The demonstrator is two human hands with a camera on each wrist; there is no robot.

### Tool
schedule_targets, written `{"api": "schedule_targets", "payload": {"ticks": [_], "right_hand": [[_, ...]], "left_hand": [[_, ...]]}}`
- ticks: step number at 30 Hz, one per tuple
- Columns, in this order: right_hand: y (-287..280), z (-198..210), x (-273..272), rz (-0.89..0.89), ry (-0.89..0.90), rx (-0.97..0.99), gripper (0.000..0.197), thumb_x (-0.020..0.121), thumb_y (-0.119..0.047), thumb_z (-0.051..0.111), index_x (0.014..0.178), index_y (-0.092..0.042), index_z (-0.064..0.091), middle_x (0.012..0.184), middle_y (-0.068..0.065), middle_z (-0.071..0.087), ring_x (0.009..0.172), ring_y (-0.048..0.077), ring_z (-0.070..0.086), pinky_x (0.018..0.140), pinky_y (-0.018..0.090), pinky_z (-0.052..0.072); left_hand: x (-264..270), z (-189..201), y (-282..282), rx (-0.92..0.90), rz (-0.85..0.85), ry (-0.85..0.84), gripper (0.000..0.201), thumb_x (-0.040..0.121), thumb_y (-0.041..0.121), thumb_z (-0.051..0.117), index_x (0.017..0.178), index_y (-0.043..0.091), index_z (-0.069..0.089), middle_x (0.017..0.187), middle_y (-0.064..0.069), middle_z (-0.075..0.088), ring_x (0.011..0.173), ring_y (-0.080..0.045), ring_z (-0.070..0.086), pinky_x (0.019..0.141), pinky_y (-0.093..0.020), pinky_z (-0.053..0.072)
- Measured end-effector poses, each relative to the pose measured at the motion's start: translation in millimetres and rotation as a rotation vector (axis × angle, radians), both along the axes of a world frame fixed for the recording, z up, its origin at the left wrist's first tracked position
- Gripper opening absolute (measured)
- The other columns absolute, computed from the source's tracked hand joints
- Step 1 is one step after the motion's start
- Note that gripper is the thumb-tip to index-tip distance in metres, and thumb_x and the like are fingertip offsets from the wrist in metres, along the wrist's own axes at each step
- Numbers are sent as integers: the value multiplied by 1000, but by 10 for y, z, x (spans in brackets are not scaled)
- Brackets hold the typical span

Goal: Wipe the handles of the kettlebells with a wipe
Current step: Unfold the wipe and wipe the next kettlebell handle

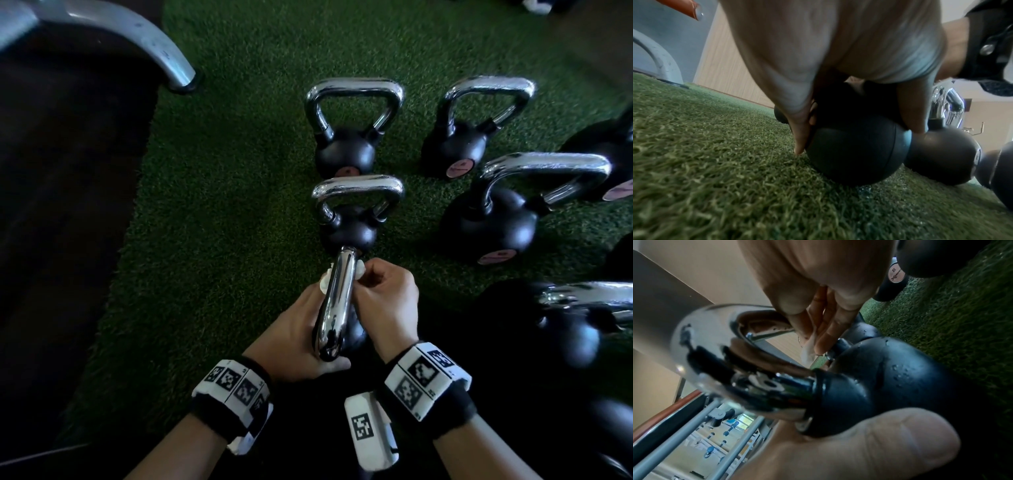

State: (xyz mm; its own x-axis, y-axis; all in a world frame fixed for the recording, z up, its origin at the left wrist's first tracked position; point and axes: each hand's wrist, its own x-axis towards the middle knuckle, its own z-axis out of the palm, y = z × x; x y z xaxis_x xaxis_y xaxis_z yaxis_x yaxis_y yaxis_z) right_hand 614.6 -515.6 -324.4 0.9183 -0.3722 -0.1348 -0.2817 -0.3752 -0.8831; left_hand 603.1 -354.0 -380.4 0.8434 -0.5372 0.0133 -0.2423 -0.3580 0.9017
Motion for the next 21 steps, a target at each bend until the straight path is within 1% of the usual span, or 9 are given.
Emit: {"api": "schedule_targets", "payload": {"ticks": [5,7,10,13,15,17,18,19,21], "right_hand": [[-64,47,-9,83,98,-31,21,79,-19,80,64,-12,68,58,-2,67,51,1,56,44,12,40],[-147,102,-16,151,164,-88,16,78,-19,79,67,-13,69,62,0,68,57,7,60,47,15,43],[-306,211,-135,199,199,-209,17,76,-24,76,70,-13,64,63,-2,66,62,12,61,55,27,46],[-405,318,-308,268,256,-43,13,70,-25,71,77,-17,63,71,5,72,66,23,72,65,43,60],[-403,403,-359,370,334,159,12,77,-11,64,88,-14,65,73,8,74,65,27,72,69,50,63],[-420,479,-338,479,375,283,15,86,3,56,97,-2,65,73,12,68,66,25,65,66,43,59],[-431,512,-322,539,384,315,15,87,3,55,98,2,66,75,13,64,68,25,62,65,39,56],[-443,540,-314,596,390,339,15,86,-1,58,98,2,67,78,14,63,71,23,60,65,36,54],[-466,586,-314,677,403,366,22,81,-16,70,100,-5,70,84,11,64,75,19,60,66,33,52]], "left_hand": [[29,-58,-10,73,-20,-33,127,66,40,96,164,23,16,164,8,28,153,-6,29,122,-40,36],[43,-101,-7,132,-54,-84,130,67,47,95,164,19,14,166,7,23,154,-6,25,122,-38,36],[60,-99,-4,215,-103,-86,133,64,51,94,164,16,14,168,9,19,155,-4,18,122,-34,35],[103,-12,37,218,-202,83,125,71,38,92,164,26,10,167,15,17,154,0,17,125,-35,30],[200,86,87,109,-244,285,107,77,14,83,162,35,20,162,20,32,150,-3,32,123,-36,31],[339,162,120,30,-207,445,95,71,-2,64,152,39,37,145,22,55,141,-19,49,111,-38,41],[414,192,114,16,-173,506,95,65,-3,58,150,35,42,139,16,62,136,-24,53,105,-43,47],[481,227,87,13,-153,540,93,63,-3,58,150,27,45,137,8,65,133,-26,57,102,-44,50],[608,295,-16,3,-155,514,77,78,-5,65,149,20,48,135,-1,66,128,-23,61,103,-42,50]]}}
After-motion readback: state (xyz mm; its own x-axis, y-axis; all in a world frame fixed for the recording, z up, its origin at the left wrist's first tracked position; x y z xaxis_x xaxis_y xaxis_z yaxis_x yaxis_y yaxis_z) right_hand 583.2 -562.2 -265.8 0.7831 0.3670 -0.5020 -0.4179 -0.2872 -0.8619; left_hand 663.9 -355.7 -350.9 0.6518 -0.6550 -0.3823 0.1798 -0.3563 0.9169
